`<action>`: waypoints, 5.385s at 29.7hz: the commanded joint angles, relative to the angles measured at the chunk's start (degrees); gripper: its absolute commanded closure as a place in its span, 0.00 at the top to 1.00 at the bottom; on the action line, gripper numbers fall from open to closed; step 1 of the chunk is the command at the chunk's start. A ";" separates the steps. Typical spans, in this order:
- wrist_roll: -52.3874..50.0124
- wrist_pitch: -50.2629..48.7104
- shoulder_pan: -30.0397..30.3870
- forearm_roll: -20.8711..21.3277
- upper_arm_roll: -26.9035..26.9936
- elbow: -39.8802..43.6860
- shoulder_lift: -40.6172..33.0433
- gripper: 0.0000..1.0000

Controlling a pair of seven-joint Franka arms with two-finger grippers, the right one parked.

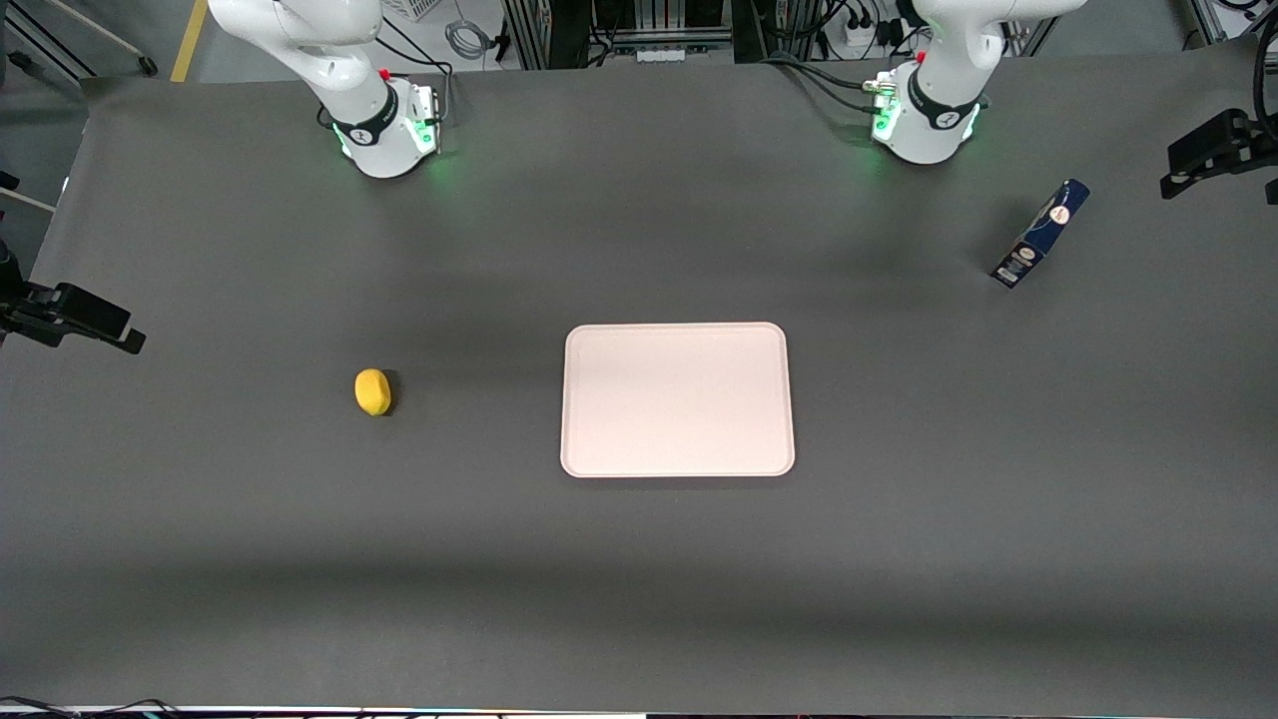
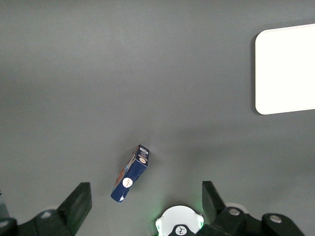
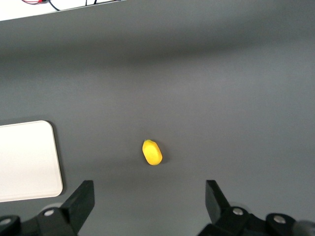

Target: Place cookie box on tray

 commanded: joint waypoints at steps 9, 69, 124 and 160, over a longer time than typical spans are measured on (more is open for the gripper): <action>-1.56 -1.64 -0.23 -1.25 -0.53 -0.54 -1.04 1.00; -0.34 -5.15 -0.14 -0.19 -0.44 -0.01 -1.92 1.00; 35.17 40.27 5.04 13.34 12.30 -70.23 -29.52 1.00; 41.33 61.02 10.05 15.98 12.30 -78.58 -17.21 1.00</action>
